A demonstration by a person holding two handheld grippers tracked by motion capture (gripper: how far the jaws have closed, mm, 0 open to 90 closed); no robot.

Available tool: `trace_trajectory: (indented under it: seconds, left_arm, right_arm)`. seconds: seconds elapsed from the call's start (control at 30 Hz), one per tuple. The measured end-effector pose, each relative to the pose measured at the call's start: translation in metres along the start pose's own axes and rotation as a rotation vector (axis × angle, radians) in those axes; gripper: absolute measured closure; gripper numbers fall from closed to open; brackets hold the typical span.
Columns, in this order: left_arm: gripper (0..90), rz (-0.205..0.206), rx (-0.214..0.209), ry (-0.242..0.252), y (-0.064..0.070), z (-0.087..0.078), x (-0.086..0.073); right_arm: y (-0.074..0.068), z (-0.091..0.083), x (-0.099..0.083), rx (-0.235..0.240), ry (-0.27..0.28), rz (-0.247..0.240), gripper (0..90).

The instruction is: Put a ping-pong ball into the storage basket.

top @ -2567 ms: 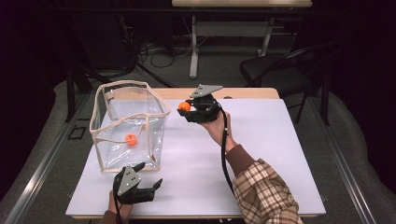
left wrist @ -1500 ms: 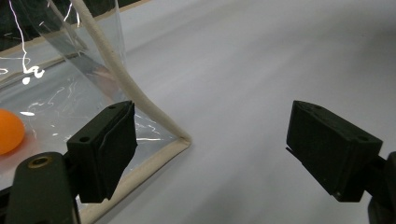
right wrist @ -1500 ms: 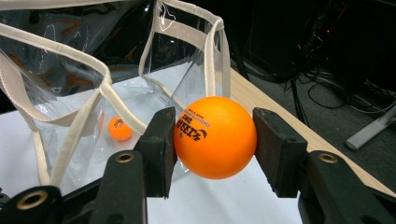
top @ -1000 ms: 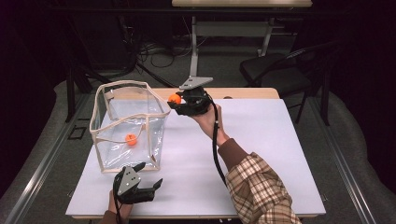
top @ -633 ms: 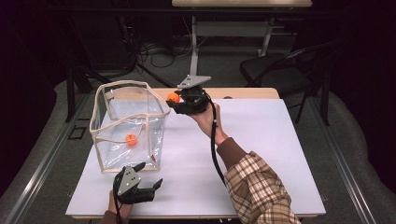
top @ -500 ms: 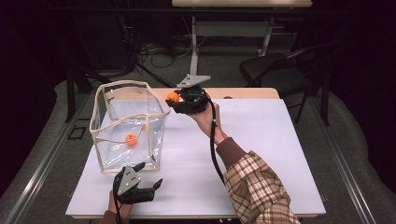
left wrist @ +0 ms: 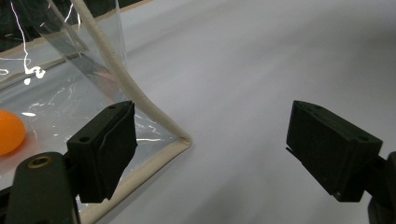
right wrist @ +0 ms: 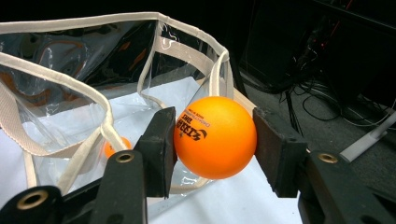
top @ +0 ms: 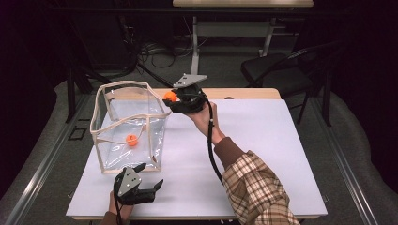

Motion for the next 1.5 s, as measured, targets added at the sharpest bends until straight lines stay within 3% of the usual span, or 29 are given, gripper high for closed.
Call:
trace_trajectory:
  seconds: [1.5]
  left_arm:
    - [16.0, -0.002, -0.004, 0.002, 0.0, 0.0, 0.0]
  right_arm:
    - [-0.016, 0.026, 0.011, 0.037, -0.033, -0.027, 51.1]
Point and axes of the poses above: each handheld gripper's, and its own axes: z roughly forward along the jaws, x roughly out of its top, y roughly to its right, the point moved 1 cm from there along z, roughly forward along the jaws, and after that the axes turned 4 degrees about y, right-handed, at the moved point
